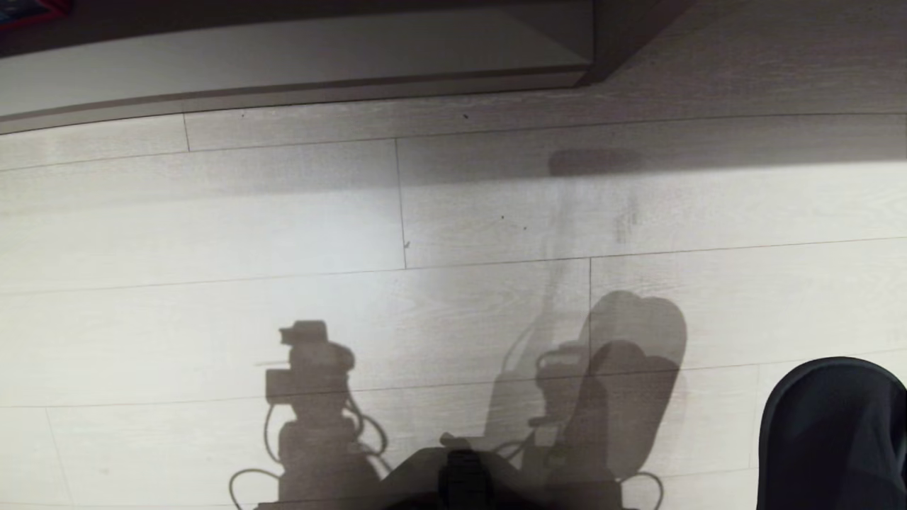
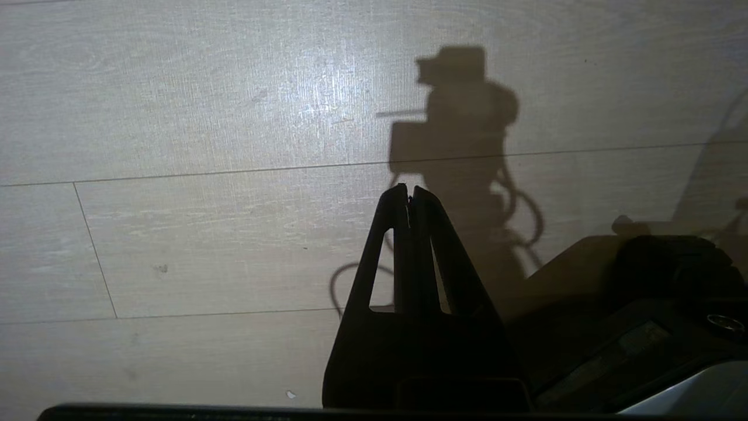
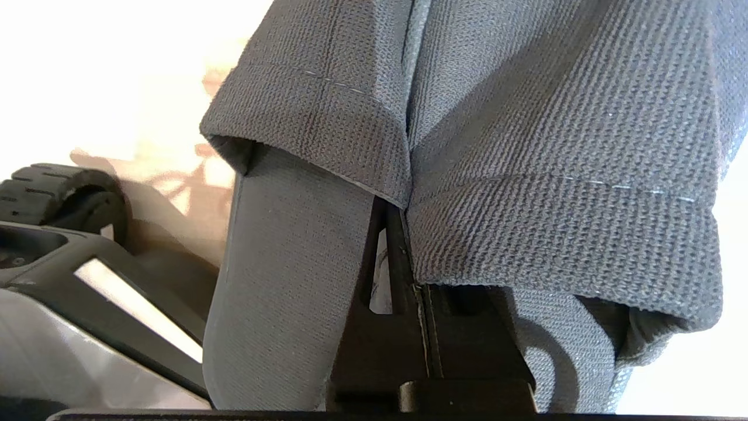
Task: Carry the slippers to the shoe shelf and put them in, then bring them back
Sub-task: Place the slippers into the shoe cabinet
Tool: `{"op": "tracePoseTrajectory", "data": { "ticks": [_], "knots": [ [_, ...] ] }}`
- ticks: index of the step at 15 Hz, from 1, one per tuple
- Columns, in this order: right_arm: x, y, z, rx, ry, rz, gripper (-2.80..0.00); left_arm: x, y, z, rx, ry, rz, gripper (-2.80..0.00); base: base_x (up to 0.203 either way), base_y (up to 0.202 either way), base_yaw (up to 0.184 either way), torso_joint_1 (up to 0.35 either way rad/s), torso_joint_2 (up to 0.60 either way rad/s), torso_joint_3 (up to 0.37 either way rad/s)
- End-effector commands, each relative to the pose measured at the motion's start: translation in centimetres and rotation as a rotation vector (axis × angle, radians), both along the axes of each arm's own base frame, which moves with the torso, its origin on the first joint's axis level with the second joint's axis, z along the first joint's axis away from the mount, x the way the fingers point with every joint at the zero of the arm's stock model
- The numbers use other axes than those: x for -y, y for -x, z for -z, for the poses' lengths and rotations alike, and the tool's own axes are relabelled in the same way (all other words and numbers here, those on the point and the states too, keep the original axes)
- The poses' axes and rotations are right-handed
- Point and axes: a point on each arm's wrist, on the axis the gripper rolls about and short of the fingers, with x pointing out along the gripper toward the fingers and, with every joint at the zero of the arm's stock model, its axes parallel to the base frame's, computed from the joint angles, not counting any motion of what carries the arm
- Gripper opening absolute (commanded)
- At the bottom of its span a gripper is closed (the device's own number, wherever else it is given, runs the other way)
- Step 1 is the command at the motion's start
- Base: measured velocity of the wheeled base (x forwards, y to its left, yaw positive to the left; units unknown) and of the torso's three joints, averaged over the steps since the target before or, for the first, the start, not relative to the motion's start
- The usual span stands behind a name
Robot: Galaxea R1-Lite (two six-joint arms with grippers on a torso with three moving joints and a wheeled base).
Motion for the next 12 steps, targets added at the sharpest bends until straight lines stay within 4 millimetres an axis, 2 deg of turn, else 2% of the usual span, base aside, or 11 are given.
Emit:
{"op": "tracePoseTrajectory", "data": {
  "ticks": [1,12],
  "knots": [
    [0.0,-0.03,-0.02,-0.004,0.001,-0.001,-2.8,0.0,-0.05,0.19,-0.004,0.003,-0.001,-2.8,0.0,0.0,0.0,0.002,0.01,0.217],
    [-0.01,-0.01,-0.04,-0.003,0.019,-0.004,-2.8,0.0,-0.06,0.23,-0.009,0.003,0.0,-2.8,0.0,0.0,0.0,0.001,0.0,0.202]
  ]
}}
